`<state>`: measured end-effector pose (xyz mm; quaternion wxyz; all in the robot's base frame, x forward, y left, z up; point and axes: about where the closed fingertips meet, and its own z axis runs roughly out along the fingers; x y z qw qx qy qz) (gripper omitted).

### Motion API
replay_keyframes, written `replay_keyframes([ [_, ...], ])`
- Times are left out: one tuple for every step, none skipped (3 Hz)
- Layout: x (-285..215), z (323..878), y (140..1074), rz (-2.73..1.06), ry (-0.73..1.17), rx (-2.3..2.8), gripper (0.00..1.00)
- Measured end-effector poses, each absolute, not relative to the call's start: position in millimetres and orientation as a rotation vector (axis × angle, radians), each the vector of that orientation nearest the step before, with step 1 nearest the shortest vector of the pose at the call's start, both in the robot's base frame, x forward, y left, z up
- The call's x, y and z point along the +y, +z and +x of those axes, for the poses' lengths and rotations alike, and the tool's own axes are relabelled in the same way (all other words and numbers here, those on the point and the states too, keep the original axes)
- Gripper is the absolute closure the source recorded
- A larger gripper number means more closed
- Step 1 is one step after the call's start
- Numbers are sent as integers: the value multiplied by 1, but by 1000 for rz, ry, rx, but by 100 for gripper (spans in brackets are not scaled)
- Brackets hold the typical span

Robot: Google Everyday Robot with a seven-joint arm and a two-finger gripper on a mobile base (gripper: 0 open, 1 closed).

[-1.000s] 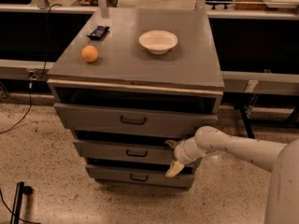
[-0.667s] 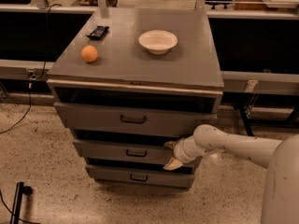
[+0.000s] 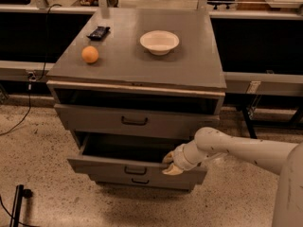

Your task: Open middle drawer

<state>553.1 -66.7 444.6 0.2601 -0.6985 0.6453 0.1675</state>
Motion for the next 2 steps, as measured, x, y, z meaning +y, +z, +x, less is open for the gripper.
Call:
replay_keyframes([
  [-67, 553, 445, -1892, 454, 1748, 63],
  [-50, 508, 469, -1955, 564, 1709, 57],
])
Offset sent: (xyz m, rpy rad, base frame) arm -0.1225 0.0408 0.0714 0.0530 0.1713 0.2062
